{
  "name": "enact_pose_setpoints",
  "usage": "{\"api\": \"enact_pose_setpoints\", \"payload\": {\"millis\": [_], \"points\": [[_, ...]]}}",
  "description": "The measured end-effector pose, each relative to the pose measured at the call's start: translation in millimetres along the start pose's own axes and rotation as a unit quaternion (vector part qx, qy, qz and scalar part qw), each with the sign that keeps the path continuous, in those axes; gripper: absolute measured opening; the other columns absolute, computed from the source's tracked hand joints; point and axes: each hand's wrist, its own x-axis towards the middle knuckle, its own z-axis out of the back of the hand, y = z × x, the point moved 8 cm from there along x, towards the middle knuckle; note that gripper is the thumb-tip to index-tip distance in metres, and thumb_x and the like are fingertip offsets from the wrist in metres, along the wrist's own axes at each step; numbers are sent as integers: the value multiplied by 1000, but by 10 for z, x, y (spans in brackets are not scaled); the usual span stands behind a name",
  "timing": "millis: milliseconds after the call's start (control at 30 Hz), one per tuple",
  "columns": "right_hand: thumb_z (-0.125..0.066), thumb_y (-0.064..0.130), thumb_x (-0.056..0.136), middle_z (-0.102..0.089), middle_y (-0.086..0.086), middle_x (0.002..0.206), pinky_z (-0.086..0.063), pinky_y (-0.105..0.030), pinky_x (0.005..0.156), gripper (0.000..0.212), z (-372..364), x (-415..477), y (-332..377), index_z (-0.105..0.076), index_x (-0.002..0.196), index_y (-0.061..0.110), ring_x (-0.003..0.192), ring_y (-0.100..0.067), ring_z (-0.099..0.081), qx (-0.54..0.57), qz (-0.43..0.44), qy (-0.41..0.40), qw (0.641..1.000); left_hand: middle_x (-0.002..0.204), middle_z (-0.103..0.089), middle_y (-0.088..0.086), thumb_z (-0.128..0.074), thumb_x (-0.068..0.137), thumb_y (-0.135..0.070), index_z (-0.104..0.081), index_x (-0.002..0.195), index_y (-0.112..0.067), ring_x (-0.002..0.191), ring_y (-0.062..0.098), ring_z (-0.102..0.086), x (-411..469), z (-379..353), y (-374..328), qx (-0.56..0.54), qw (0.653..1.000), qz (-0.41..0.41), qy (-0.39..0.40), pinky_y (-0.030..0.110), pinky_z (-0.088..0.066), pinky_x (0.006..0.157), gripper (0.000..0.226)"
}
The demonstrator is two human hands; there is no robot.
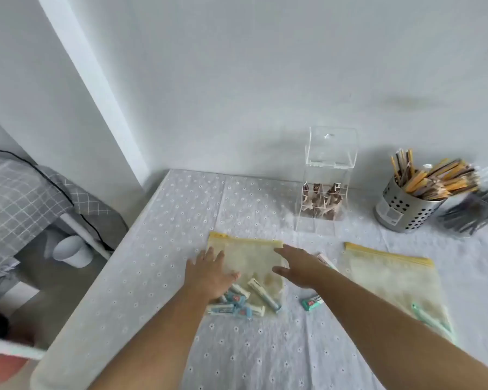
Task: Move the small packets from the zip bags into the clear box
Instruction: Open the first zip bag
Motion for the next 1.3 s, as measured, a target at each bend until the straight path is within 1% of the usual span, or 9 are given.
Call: {"api": "enact_pose_setpoints", "payload": {"millis": [233, 367, 500, 567, 633, 733, 967, 1167, 1300], "points": [[-53, 44, 91, -9, 1, 161, -21, -44, 117, 74, -3, 399, 77, -13, 151, 26, 147, -22, -12, -44, 0, -44, 998, 160, 4, 5, -44, 89, -58, -8, 150, -25, 147, 26, -6, 93, -256, 118, -62, 995, -22, -72, 44, -17, 118, 78], [-67, 44, 81, -36, 1, 150, -30, -42, 112, 80, 95, 489, 113, -24, 147, 28, 136, -23, -34, -63, 5, -96, 993, 154, -24, 9, -64, 85, -35, -25, 145, -19, 141, 25, -26, 110, -122, 198, -298, 939, 17, -173, 37, -28, 114, 73], [-74, 37, 76, -56, -1, 124, -39, -35, 102, 67, 175, 524, 48, -44, 135, 29, 116, -20, -50, 8, -26, -112, 993, 116, -63, 9, -65, 85, -18, -51, 127, -14, 98, 23, -62, 154, -104, 389, -520, 828, 125, -167, 35, -51, 81, 44], [-72, 33, 80, -63, -2, 110, -46, -30, 86, 40, 247, 481, 44, -62, 118, 22, 98, -18, -56, 61, -26, -112, 992, 85, -65, 7, -62, 87, -17, -63, 97, -8, 72, 19, -57, 149, -71, 393, -544, 817, 117, -151, 29, -45, 62, 14], [-69, 32, 83, -65, 0, 90, -44, -25, 69, 22, 327, 408, 69, -71, 98, 16, 79, -15, -56, 128, -13, -105, 986, 72, -60, 10, -62, 86, -17, -63, 81, 0, 67, 17, -50, 135, -10, 384, -543, 819, 100, -156, 27, -38, 61, 17], [-72, 35, 80, -62, 8, 72, -46, -22, 61, 19, 437, 244, 180, -72, 84, 17, 71, -13, -58, 198, 22, -75, 977, 77, -64, 11, -65, 85, -15, -65, 82, 2, 70, 17, -53, 40, 140, 289, -546, 820, 64, -159, 25, -39, 61, 17], [-72, 26, 81, -64, 3, 71, -49, -27, 66, 8, 765, -180, 422, -74, 86, 21, 61, -12, -58, 222, 87, -82, 968, 80, -67, 2, -68, 84, -18, -70, 88, -4, 81, 18, -62, -216, 463, 15, -527, 837, -7, -146, 29, -49, 80, 14], [-69, 11, 83, -67, 0, 70, -51, -20, 54, 7, 845, -578, 532, -74, 86, 7, 44, -4, -58, 306, 93, -85, 943, 126, -49, 3, -65, 85, -30, -47, 129, -17, 113, 19, -52, -554, 608, 64, -520, 814, 73, -248, 31, -44, 92, 49], [-70, 13, 82, -68, 1, 71, -49, -20, 61, 7, 787, -724, 654, -75, 87, 12, 51, -7, -59, 271, 120, -86, 951, 138, -39, 2, -69, 81, -32, -38, 135, -22, 125, 18, -45, -775, 804, -56, -522, 795, 31, -308, 36, -41, 103, 63]]}}
